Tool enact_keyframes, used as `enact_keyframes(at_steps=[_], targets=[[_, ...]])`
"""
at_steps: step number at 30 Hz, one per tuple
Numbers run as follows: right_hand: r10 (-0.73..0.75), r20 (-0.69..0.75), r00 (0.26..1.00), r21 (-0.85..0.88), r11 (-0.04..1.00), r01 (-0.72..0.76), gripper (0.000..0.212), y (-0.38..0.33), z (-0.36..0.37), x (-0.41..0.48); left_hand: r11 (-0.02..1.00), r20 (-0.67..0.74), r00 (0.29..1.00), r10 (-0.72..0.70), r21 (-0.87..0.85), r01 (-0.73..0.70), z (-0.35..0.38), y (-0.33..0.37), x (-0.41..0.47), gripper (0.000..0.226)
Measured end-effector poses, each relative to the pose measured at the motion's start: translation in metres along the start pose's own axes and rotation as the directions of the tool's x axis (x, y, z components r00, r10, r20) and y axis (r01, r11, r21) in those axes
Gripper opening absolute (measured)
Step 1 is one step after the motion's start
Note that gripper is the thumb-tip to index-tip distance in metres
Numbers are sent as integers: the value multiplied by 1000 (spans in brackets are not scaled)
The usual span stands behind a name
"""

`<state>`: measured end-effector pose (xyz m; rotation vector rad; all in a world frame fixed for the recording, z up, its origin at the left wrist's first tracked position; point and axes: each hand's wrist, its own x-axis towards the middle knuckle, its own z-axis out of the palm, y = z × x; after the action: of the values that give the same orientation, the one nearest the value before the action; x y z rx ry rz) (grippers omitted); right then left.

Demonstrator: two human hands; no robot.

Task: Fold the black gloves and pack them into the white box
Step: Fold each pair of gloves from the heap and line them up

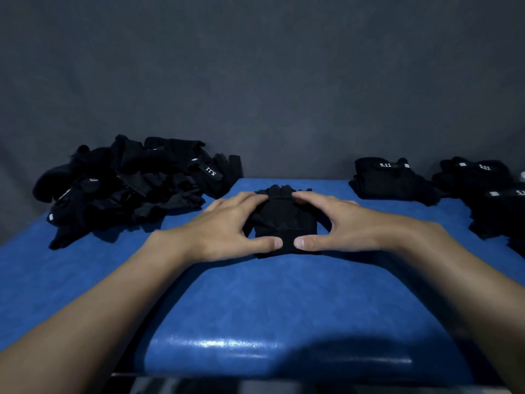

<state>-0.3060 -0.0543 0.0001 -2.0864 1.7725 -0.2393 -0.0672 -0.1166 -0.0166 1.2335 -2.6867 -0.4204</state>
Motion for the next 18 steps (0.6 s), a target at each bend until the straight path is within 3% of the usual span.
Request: enact_keyframes(at_steps=[3, 7, 12, 16, 18], targets=[[-13, -4, 1000, 21, 1000, 13, 98, 2, -7, -4, 998, -3, 999, 45, 52, -45, 1, 8, -3, 107], [-58, -138, 989, 157, 984, 80, 85, 2, -5, -5, 996, -28, 997, 67, 53, -65, 2, 11, -5, 106], [27, 9, 1000, 6, 1000, -27, 93, 1, 0, -7, 992, 32, 999, 26, 122, -30, 3, 8, -5, 110], [25, -13, 1000, 38, 999, -25, 96, 3, 0, -6, 990, 19, 999, 28, 135, -31, 1, 9, -6, 102], [-9, -61, 998, 80, 997, 14, 98, 1, -1, -5, 991, -69, 996, 62, 120, -54, -2, 8, -7, 92]])
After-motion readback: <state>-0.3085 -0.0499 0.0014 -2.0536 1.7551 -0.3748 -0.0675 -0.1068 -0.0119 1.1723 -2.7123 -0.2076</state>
